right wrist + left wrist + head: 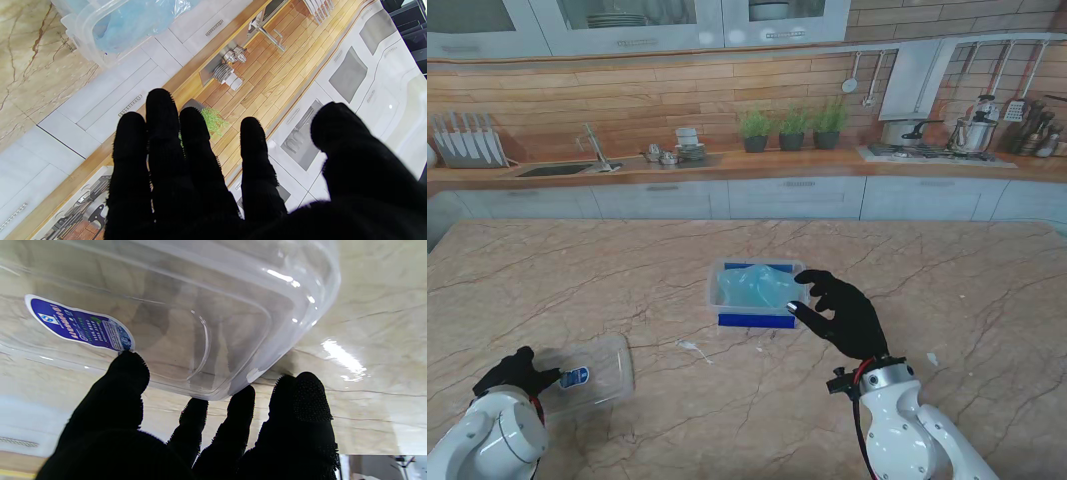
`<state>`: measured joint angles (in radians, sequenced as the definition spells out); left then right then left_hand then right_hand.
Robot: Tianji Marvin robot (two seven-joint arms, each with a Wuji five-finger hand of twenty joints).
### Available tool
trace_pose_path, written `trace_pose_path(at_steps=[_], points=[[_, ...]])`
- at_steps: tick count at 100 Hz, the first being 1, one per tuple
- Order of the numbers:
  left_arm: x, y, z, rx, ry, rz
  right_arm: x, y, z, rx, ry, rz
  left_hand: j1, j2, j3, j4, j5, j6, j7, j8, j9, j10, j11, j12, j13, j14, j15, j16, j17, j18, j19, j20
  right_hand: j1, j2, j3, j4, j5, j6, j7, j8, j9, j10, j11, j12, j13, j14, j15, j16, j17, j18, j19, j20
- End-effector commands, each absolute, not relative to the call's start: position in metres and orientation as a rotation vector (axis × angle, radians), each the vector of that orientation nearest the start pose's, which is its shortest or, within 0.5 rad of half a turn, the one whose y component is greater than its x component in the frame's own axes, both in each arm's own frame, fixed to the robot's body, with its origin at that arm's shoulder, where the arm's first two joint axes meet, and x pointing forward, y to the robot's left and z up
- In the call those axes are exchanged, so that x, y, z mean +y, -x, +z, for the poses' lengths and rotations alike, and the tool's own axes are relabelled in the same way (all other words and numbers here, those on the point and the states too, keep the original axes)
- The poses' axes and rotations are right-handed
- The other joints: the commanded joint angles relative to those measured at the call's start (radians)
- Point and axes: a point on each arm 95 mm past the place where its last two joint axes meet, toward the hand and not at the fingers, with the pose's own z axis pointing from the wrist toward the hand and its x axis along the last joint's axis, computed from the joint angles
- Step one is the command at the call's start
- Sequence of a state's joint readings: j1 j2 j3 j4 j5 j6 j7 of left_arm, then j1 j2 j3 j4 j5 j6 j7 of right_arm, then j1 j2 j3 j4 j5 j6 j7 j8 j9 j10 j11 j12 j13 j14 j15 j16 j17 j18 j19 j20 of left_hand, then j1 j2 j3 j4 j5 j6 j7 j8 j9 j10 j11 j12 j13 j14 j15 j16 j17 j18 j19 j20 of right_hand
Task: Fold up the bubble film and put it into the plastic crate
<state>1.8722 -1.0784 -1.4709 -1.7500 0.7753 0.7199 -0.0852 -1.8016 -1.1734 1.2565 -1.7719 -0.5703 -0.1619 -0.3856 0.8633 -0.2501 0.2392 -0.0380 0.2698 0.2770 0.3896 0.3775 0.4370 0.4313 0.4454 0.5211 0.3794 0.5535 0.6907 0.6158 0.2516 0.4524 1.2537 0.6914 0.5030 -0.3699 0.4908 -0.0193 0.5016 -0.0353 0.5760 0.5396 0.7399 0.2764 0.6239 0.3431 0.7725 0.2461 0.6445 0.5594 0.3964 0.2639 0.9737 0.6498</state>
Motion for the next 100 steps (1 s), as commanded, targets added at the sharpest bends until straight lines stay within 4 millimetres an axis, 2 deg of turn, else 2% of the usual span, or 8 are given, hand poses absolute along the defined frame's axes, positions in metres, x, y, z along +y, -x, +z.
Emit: trace_pose_path(at_steps=[1, 6, 11, 20, 33, 72, 100], points=[[0.121, -0.305, -0.389, 0.968, 1.990, -0.703, 0.024, -0.332, -0.302, -1.142, 1.958, -2.800, 0.003, -0.045, 0.089, 0.027, 0.112, -0.012, 0.147, 0.041, 0.026, -0.050, 0.053, 0.024, 0.126, -0.076, 0.099, 0.033, 0.011, -0.049, 0.054, 0.027, 0.003, 0.051, -0.020, 0.039, 0.012, 0.003, -0.018, 0.013, -0.010, 0.008, 0.010, 0.003, -0.012, 0.014, 0.016, 0.011, -0.010, -0.010, -0.016, 0.021], [0.117, -0.306, -0.390, 0.999, 2.000, -0.705, 0.024, -0.332, -0.302, -1.140, 1.960, -2.798, 0.022, -0.054, 0.116, 0.030, 0.118, -0.019, 0.149, 0.041, 0.016, -0.052, 0.050, 0.023, 0.127, -0.080, 0.103, 0.036, 0.016, -0.051, 0.057, 0.028, 0.001, 0.055, -0.021, 0.040, 0.012, 0.002, -0.019, 0.013, -0.011, 0.007, 0.010, 0.002, -0.012, 0.014, 0.016, 0.011, -0.010, -0.009, -0.016, 0.021], [0.113, -0.307, -0.390, 1.031, 2.001, -0.707, 0.024, -0.332, -0.302, -1.137, 1.963, -2.794, 0.026, -0.077, 0.202, 0.028, 0.125, -0.028, 0.152, 0.041, 0.012, -0.058, 0.054, 0.025, 0.132, -0.090, 0.113, 0.048, 0.024, -0.059, 0.065, 0.030, 0.002, 0.056, -0.022, 0.040, 0.012, 0.003, -0.020, 0.013, -0.011, 0.007, 0.009, 0.002, -0.014, 0.015, 0.015, 0.011, -0.012, -0.008, -0.016, 0.021], [0.110, -0.309, -0.389, 1.113, 1.969, -0.694, 0.024, -0.332, -0.302, -1.131, 1.967, -2.791, 0.045, -0.103, 0.300, 0.024, 0.133, -0.046, 0.165, 0.045, 0.003, -0.074, 0.057, 0.027, 0.149, -0.115, 0.121, 0.059, 0.041, -0.082, 0.078, 0.030, 0.001, 0.059, -0.024, 0.041, 0.014, 0.003, -0.020, 0.013, -0.011, 0.008, 0.008, 0.002, -0.015, 0.016, 0.015, 0.011, -0.013, -0.008, -0.016, 0.021], [0.108, -0.309, -0.390, 1.195, 1.915, -0.708, 0.023, -0.330, -0.301, -1.121, 1.966, -2.801, 0.079, -0.122, 0.397, 0.023, 0.149, -0.064, 0.191, 0.056, 0.003, -0.094, 0.071, 0.040, 0.168, -0.143, 0.135, 0.076, 0.059, -0.106, 0.094, 0.031, 0.001, 0.062, -0.026, 0.042, 0.017, 0.004, -0.021, 0.013, -0.010, 0.009, 0.007, 0.002, -0.015, 0.016, 0.015, 0.011, -0.013, -0.008, -0.016, 0.021], [0.093, -0.310, -0.385, 1.368, 1.837, -0.790, 0.023, -0.330, -0.301, -1.111, 1.974, -2.797, 0.148, -0.108, 0.497, 0.020, 0.211, -0.120, 0.252, 0.079, 0.017, -0.134, 0.088, 0.059, 0.193, -0.176, 0.160, 0.111, 0.091, -0.136, 0.119, 0.031, 0.003, 0.068, -0.031, 0.045, 0.023, 0.003, -0.022, 0.014, -0.010, 0.010, 0.006, 0.002, -0.016, 0.018, 0.015, 0.012, -0.015, -0.007, -0.016, 0.022], [0.079, -0.311, -0.380, 1.408, 1.833, -0.836, 0.023, -0.329, -0.300, -1.101, 1.977, -2.806, 0.123, -0.131, 0.476, 0.000, 0.212, -0.103, 0.261, 0.080, 0.028, -0.110, 0.105, 0.074, 0.228, -0.181, 0.195, 0.136, 0.135, -0.143, 0.153, 0.037, 0.003, 0.069, -0.035, 0.046, 0.026, 0.004, -0.023, 0.015, -0.009, 0.012, 0.006, 0.003, -0.015, 0.019, 0.017, 0.013, -0.016, -0.008, -0.016, 0.023]])
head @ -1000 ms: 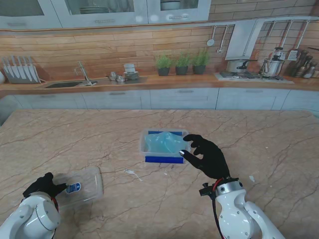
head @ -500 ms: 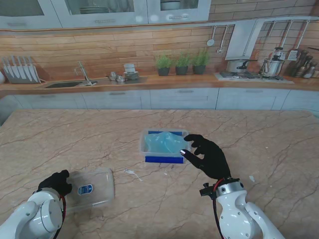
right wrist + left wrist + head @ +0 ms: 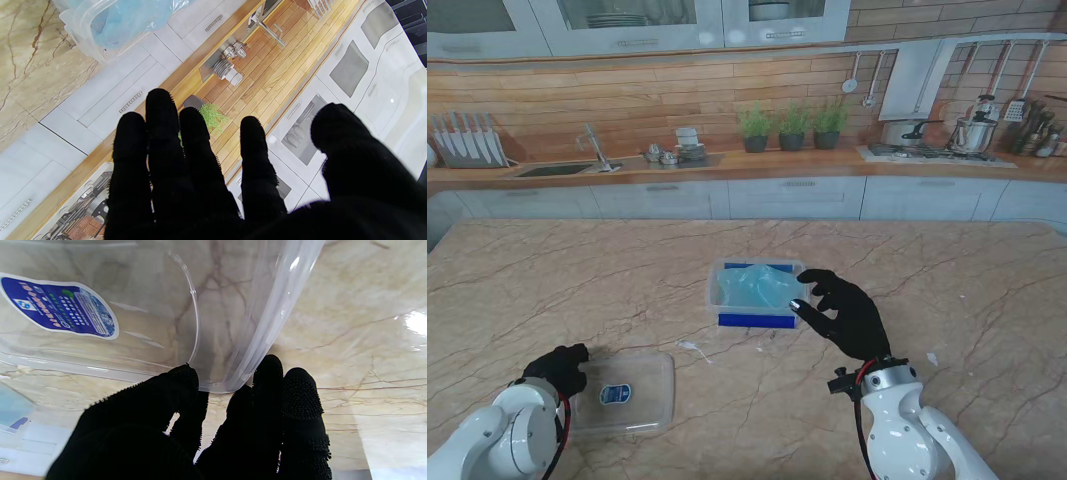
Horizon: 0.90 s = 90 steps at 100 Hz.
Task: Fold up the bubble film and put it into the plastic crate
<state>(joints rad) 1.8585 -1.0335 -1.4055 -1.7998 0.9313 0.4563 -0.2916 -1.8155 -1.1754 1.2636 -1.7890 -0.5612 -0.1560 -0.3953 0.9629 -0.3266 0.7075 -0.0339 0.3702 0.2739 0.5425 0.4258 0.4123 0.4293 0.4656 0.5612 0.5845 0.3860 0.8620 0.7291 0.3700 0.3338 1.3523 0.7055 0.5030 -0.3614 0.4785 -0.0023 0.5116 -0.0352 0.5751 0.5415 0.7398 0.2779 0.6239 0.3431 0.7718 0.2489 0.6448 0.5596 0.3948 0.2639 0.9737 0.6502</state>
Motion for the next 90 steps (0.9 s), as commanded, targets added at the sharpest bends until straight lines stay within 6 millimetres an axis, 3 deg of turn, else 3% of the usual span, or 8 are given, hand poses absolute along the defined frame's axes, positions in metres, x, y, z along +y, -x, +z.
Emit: trace_pose_path(at_steps=[1, 40, 90], points=[[0.079, -0.311, -0.380, 1.408, 1.833, -0.837, 0.023, -0.329, -0.300, -1.101, 1.977, -2.807, 0.025, -0.057, 0.008, -0.005, 0.113, -0.100, 0.110, 0.033, 0.054, -0.106, 0.087, 0.035, 0.025, -0.014, 0.024, 0.023, 0.017, -0.024, 0.055, 0.023, 0.003, 0.060, -0.022, 0.029, 0.016, 0.003, -0.022, 0.014, -0.009, 0.011, 0.006, 0.003, -0.015, 0.016, 0.016, 0.012, -0.014, -0.008, -0.016, 0.023], [0.055, -0.311, -0.375, 1.428, 1.832, -0.899, 0.020, -0.326, -0.299, -1.083, 1.975, -2.832, 0.040, -0.086, -0.010, -0.031, 0.128, -0.081, 0.146, 0.031, 0.053, -0.087, 0.106, 0.049, 0.030, -0.002, 0.032, 0.024, 0.026, -0.015, 0.064, 0.022, 0.003, 0.063, -0.024, 0.031, 0.005, 0.002, -0.026, 0.014, -0.010, 0.010, 0.007, 0.003, -0.016, 0.015, 0.016, 0.013, -0.014, -0.008, -0.016, 0.023], [0.024, -0.311, -0.368, 1.491, 1.837, -0.909, 0.017, -0.320, -0.298, -1.049, 1.976, -2.868, 0.035, -0.105, -0.043, -0.039, 0.134, -0.065, 0.180, 0.032, 0.074, -0.071, 0.155, 0.096, 0.055, 0.000, 0.096, 0.068, 0.074, -0.015, 0.104, 0.027, 0.002, 0.065, -0.025, 0.033, 0.002, 0.003, -0.025, 0.013, -0.011, 0.012, 0.009, 0.003, -0.016, 0.015, 0.017, 0.012, -0.014, -0.008, -0.016, 0.023]])
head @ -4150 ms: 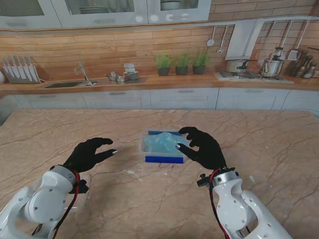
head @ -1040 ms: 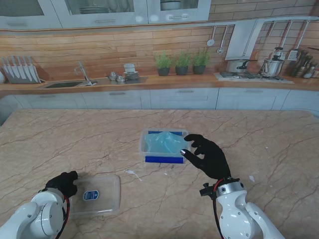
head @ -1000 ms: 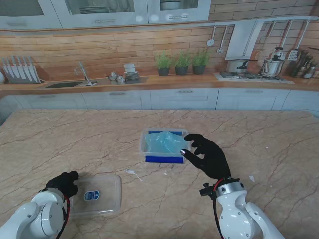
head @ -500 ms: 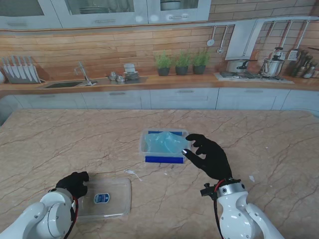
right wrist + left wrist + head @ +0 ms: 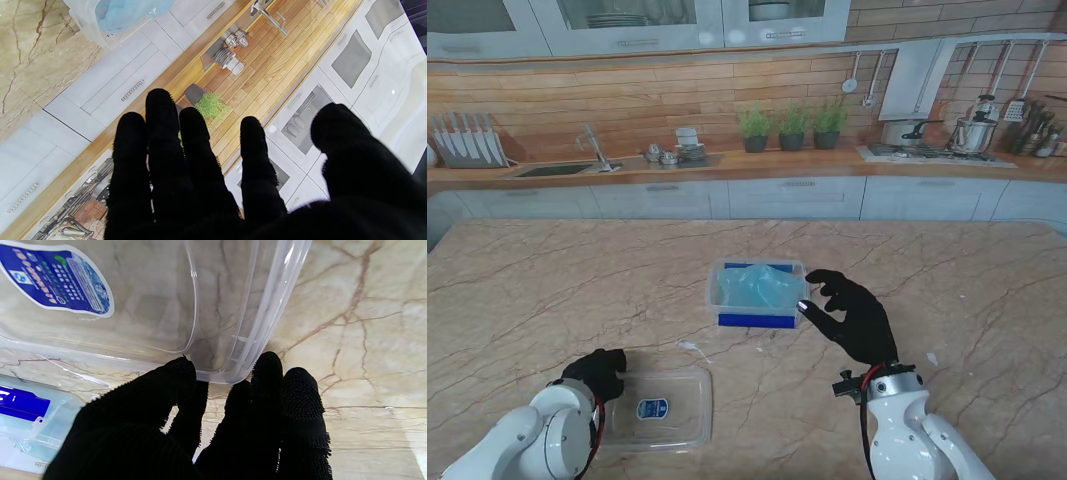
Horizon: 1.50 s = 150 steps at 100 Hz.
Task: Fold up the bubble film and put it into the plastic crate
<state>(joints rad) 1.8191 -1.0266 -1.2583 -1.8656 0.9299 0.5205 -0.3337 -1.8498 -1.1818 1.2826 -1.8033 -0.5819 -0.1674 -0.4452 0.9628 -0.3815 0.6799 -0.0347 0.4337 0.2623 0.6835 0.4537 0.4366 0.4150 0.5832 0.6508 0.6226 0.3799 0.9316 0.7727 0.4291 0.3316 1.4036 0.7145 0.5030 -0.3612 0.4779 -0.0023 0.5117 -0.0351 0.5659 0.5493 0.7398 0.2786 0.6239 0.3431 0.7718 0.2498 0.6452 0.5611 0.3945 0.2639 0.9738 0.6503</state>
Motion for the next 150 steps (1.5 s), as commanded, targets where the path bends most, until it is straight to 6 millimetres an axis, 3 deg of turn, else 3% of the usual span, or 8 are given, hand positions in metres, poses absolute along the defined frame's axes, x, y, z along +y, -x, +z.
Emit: trace_pose_path(at_steps=[1, 43, 74, 96, 150], points=[[0.023, -0.311, -0.368, 1.492, 1.837, -0.910, 0.017, -0.320, -0.298, 0.762, -1.437, 2.086, 0.035, -0.050, -0.016, -0.039, 0.071, -0.053, 0.039, 0.004, 0.051, -0.056, 0.038, 0.007, 0.018, 0.007, 0.027, 0.025, 0.015, -0.013, 0.054, 0.018, 0.002, 0.065, -0.024, 0.033, 0.001, 0.003, -0.016, 0.005, -0.011, 0.010, 0.009, 0.003, -0.017, 0.014, 0.017, 0.011, -0.014, -0.008, -0.016, 0.023], [-0.005, -0.320, -0.369, 1.566, 1.803, -0.899, 0.017, -0.318, -0.297, 0.747, -1.438, 2.087, 0.020, -0.087, -0.068, -0.044, 0.070, -0.046, 0.133, 0.040, 0.107, -0.042, 0.091, 0.063, 0.078, 0.005, 0.058, 0.025, 0.079, -0.019, 0.106, 0.020, 0.003, 0.066, -0.025, 0.034, 0.004, 0.006, -0.018, 0.003, -0.011, 0.012, 0.008, 0.002, -0.018, 0.017, 0.017, 0.011, -0.015, -0.007, -0.016, 0.023], [-0.023, -0.328, -0.374, 1.588, 1.812, -0.894, 0.016, -0.317, -0.297, 0.739, -1.439, 2.087, -0.031, -0.102, -0.117, -0.047, 0.046, -0.028, 0.251, 0.120, 0.137, -0.030, 0.117, 0.087, 0.127, 0.008, 0.094, 0.019, 0.135, -0.021, 0.158, 0.016, 0.004, 0.067, -0.025, 0.034, 0.010, 0.006, -0.017, 0.003, -0.010, 0.013, 0.008, 0.002, -0.017, 0.018, 0.017, 0.011, -0.015, -0.006, -0.016, 0.023], [-0.034, -0.336, -0.376, 1.576, 1.816, -0.901, 0.016, -0.317, -0.298, 0.741, -1.445, 2.088, -0.021, -0.103, -0.157, -0.047, 0.053, -0.028, 0.313, 0.147, 0.169, -0.022, 0.138, 0.100, 0.167, 0.011, 0.123, 0.015, 0.179, -0.024, 0.199, 0.013, 0.004, 0.066, -0.026, 0.034, 0.013, 0.006, -0.018, 0.003, -0.010, 0.013, 0.007, 0.002, -0.017, 0.018, 0.018, 0.011, -0.015, -0.006, -0.016, 0.023], [-0.074, -0.361, -0.370, 1.544, 1.884, -0.983, 0.013, -0.315, -0.298, 0.721, -1.455, 2.092, -0.004, -0.091, -0.180, -0.042, 0.052, -0.026, 0.318, 0.141, 0.170, -0.020, 0.136, 0.103, 0.162, 0.019, 0.122, 0.006, 0.174, -0.012, 0.199, 0.003, 0.004, 0.066, -0.027, 0.034, 0.014, 0.007, -0.019, 0.003, -0.010, 0.015, 0.007, 0.002, -0.017, 0.019, 0.017, 0.011, -0.016, -0.005, -0.016, 0.023]])
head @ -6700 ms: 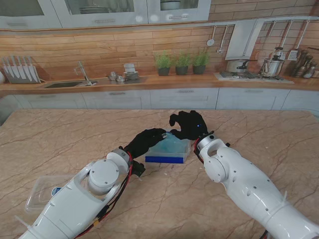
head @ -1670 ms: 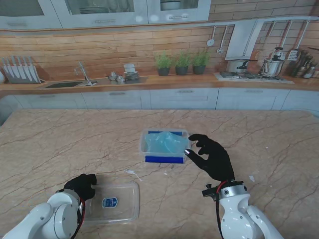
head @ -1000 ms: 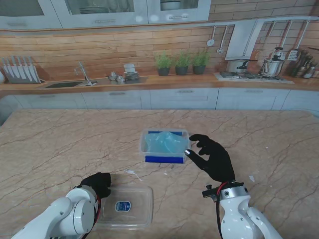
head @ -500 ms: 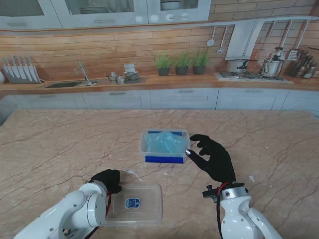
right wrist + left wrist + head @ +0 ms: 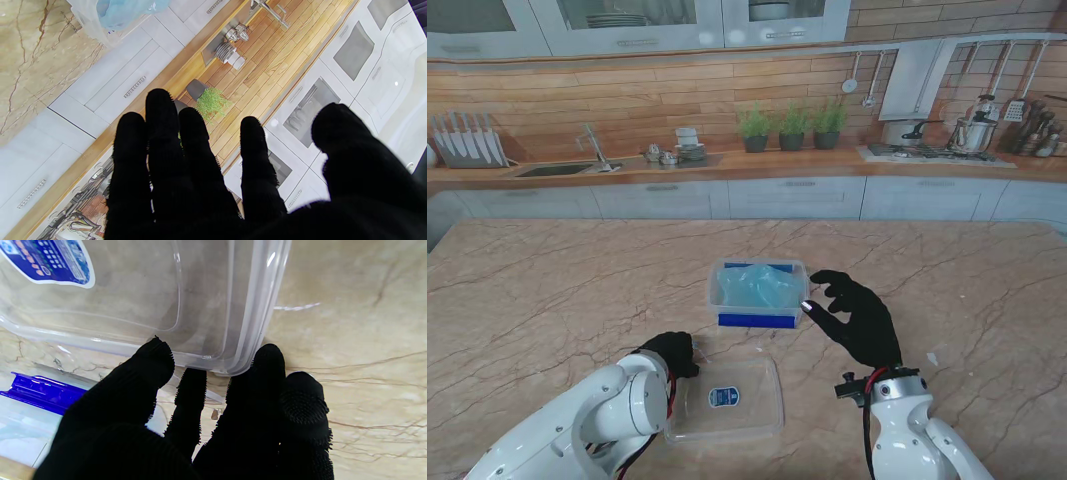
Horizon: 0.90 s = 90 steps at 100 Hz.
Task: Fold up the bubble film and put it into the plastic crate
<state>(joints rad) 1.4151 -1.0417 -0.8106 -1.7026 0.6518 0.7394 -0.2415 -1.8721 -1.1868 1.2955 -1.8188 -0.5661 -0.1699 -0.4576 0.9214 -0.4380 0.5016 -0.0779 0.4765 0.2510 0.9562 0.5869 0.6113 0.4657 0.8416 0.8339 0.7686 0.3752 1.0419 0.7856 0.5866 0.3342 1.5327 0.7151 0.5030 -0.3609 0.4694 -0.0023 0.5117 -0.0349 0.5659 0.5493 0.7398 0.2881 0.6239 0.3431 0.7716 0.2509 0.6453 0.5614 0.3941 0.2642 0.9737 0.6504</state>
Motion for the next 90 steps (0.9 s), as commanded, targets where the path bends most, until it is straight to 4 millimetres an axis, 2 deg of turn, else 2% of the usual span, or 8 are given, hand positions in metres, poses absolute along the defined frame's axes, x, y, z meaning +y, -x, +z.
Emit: trace_pose_path(at_steps=[1, 90], points=[[-0.075, -0.362, -0.370, 1.544, 1.885, -0.982, 0.013, -0.315, -0.298, 0.720, -1.456, 2.092, 0.038, -0.034, -0.002, 0.001, 0.010, -0.015, 0.045, 0.007, -0.004, -0.072, -0.122, -0.080, 0.016, 0.024, 0.011, -0.007, 0.017, -0.014, 0.070, 0.003, 0.005, 0.066, -0.018, 0.035, 0.014, 0.006, -0.019, 0.003, -0.009, 0.005, 0.007, 0.002, -0.018, 0.017, 0.017, 0.010, -0.016, -0.005, -0.016, 0.023], [-0.112, -0.385, -0.367, 1.529, 1.957, -1.034, 0.011, -0.316, -0.299, 0.703, -1.481, 2.086, 0.042, -0.005, -0.045, 0.005, 0.017, -0.008, 0.040, 0.006, -0.005, -0.063, -0.127, -0.079, 0.010, 0.038, 0.004, -0.017, 0.008, 0.000, 0.063, 0.000, 0.005, 0.068, -0.019, 0.035, 0.013, 0.008, -0.019, 0.005, -0.012, 0.005, 0.008, 0.002, -0.018, 0.018, 0.019, 0.011, -0.017, -0.007, -0.015, 0.023]])
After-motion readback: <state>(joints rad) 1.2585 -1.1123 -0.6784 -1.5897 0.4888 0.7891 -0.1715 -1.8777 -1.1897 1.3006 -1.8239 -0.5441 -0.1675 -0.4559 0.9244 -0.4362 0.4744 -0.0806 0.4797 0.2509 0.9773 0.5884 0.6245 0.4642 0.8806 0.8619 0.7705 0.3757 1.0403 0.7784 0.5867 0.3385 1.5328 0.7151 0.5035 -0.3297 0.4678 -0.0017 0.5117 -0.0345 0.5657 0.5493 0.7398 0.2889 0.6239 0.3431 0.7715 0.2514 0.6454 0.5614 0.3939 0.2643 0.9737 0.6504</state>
